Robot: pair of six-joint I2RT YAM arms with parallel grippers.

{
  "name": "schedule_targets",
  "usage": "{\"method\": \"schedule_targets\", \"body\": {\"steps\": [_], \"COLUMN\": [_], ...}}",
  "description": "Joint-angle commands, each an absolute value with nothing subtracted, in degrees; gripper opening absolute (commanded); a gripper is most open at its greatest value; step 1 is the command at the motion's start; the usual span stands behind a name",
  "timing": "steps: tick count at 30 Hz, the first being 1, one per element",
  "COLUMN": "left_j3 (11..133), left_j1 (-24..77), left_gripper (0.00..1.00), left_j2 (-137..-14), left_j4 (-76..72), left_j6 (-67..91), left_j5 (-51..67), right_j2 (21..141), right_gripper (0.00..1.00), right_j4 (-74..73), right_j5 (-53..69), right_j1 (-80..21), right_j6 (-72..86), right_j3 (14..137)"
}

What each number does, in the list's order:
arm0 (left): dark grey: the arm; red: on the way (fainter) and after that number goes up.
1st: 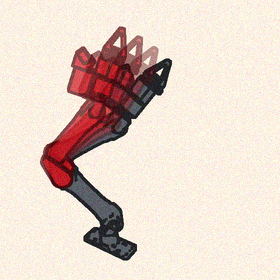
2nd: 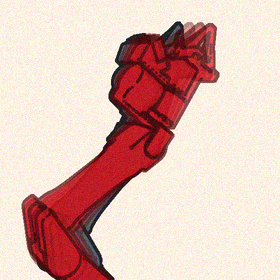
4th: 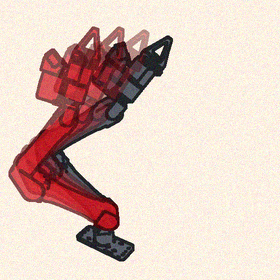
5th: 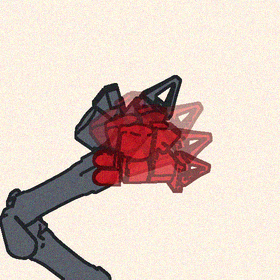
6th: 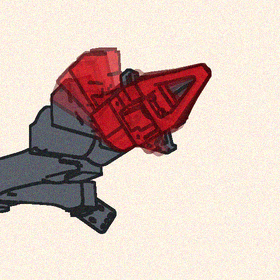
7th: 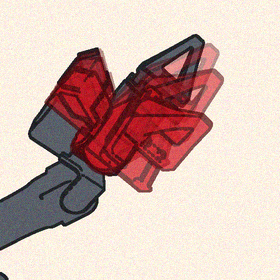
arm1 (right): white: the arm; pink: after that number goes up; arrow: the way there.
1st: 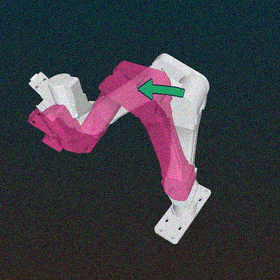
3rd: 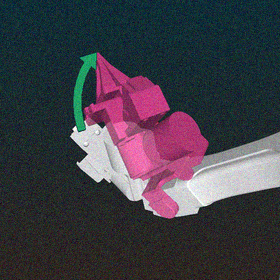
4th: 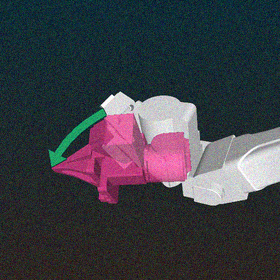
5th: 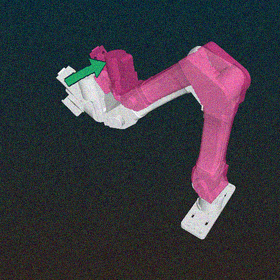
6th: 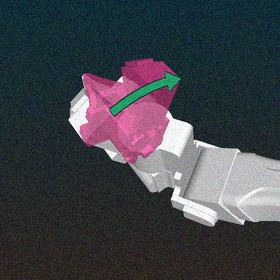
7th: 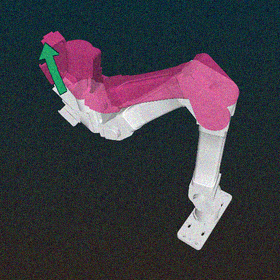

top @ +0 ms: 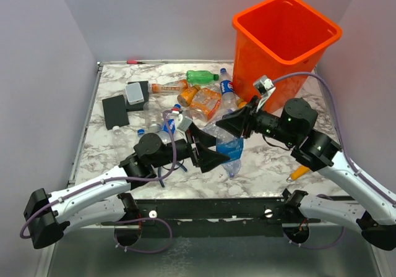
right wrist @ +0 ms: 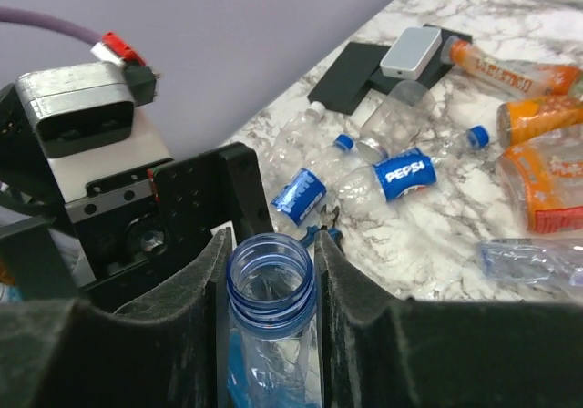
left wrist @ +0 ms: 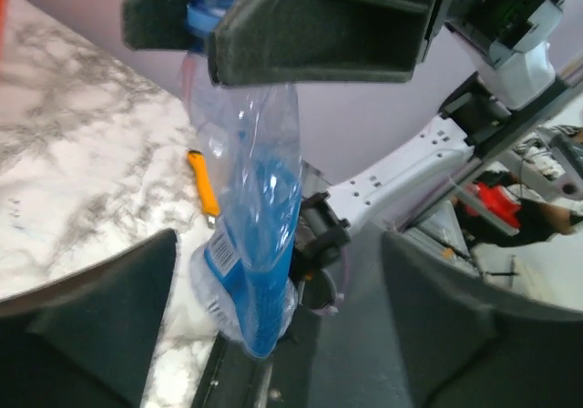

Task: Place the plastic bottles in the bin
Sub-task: Place the plastic bottle in the trash bin.

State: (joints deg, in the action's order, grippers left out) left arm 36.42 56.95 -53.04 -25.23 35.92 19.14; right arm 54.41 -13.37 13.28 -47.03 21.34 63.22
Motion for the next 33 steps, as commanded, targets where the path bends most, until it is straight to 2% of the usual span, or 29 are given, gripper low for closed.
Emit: {"method": "schedule_targets", "body": {"steps": [1,4,7,9,12,15,20,24,29,33], "left_j3": [36.92,38.71,40.72,41.13,39.06,34.61,26.97,25.33,25.86,26.25], "left_j1": [56.6,56.65,56.6,56.62,56.65,56.64,56.6,56.61,56.6,56.6], "left_gripper": [0.99,0.99,0.99,0.99,0.99,0.99,0.99,0.99,0.99,0.99], "left_j2": [-46.78,-41.32,-37.24,-35.42,-32.72,-29.66,-23.63,-20.85,-20.99,-22.14], "left_j4": [-22.53,-13.88,-7.52,-5.04,-4.61,-6.91,-11.66,-12.12,-9.68,-8.89], "left_j6": [31.64,23.41,14.52,8.53,3.44,1.2,0.99,1.92,3.23,3.56], "left_j5": [10.01,1.12,-12.66,-20.21,-29.2,-35.94,-41.02,-43.07,-45.28,-44.77], "right_j2": [53.54,54.97,58.49,61.94,65.72,70.76,79.35,86.9,96.08,98.79], "right_gripper": [0.0,0.0,0.0,0.0,0.0,0.0,0.0,0.0,0.0,0.01], "right_j4": [-16.23,-18.13,-15.36,-8.88,8.64,18.65,24.15,30.11,20.43,13.2], "right_j5": [5.42,-7.08,-22.47,-32.2,-41.34,-42.99,-40.91,-40.79,-42.9,-41.54], "right_j1": [-46.93,-46.93,-46.93,-46.85,-45.98,-40.82,-26.57,-19.11,-12.73,-9.77], "right_j6": [18.35,13.2,7.18,1.46,-11.15,-15.92,-8.6,-8.15,-2.3,4.12], "right_j3": [70.86,79.97,88.71,92.27,93.65,97.17,103.06,106.28,113.62,113.33]}}
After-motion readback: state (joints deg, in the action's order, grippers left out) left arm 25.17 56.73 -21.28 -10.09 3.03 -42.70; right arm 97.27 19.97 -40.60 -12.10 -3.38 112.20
